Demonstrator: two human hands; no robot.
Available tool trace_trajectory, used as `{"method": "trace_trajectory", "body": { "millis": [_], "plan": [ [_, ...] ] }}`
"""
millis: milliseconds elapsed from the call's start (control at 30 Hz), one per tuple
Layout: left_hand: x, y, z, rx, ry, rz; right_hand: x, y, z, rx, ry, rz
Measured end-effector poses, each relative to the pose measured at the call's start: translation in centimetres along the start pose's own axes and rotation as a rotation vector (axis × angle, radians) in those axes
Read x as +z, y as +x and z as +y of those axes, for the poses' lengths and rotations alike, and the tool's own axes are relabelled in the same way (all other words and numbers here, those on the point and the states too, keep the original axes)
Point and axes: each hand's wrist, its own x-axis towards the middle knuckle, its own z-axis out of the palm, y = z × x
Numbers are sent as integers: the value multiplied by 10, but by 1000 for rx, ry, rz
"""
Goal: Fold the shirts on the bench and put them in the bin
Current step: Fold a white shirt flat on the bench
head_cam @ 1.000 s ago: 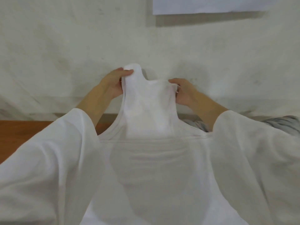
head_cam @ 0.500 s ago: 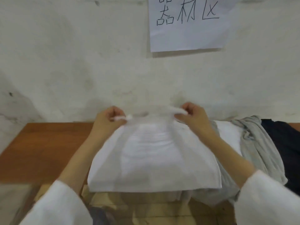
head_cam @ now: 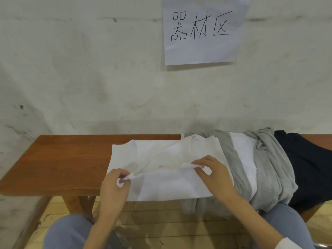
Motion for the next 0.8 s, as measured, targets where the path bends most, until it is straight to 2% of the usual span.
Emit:
{"method": "trace_trajectory", "body": {
  "millis": [67, 167, 233, 333, 433, 500, 600, 667, 733, 800],
  "plan": [
    [3, -11, -9, 43, 76, -46, 6, -15, 6, 0, -35, -23],
    [18, -25, -32, 29, 234, -188, 19, -36, 22, 42, -90, -176],
    [28, -32, -47, 30, 316, -226, 27, -46, 34, 42, -165, -243],
    [38, -37, -62, 44, 382, -228, 33, -53, 42, 14, -253, -251],
    [46, -38, -70, 106, 383, -252, 31, -54, 44, -20, -218, -257],
    [54, -43, -71, 133, 365, -253, 27, -62, 37, 160, -63, -168],
    [72, -55, -48, 161, 262, -185, 29, -73, 34, 691, 394, 91],
    [91, -61, -20, 274, 186, -152, 29, -74, 38, 969, 697, 171],
    [113, -65, 9, 423, 147, -171, 26, -71, 41, 1069, 909, 226],
    [138, -70, 35, 540, 140, -220, 20, -67, 42, 1080, 963, 278]
  ]
}}
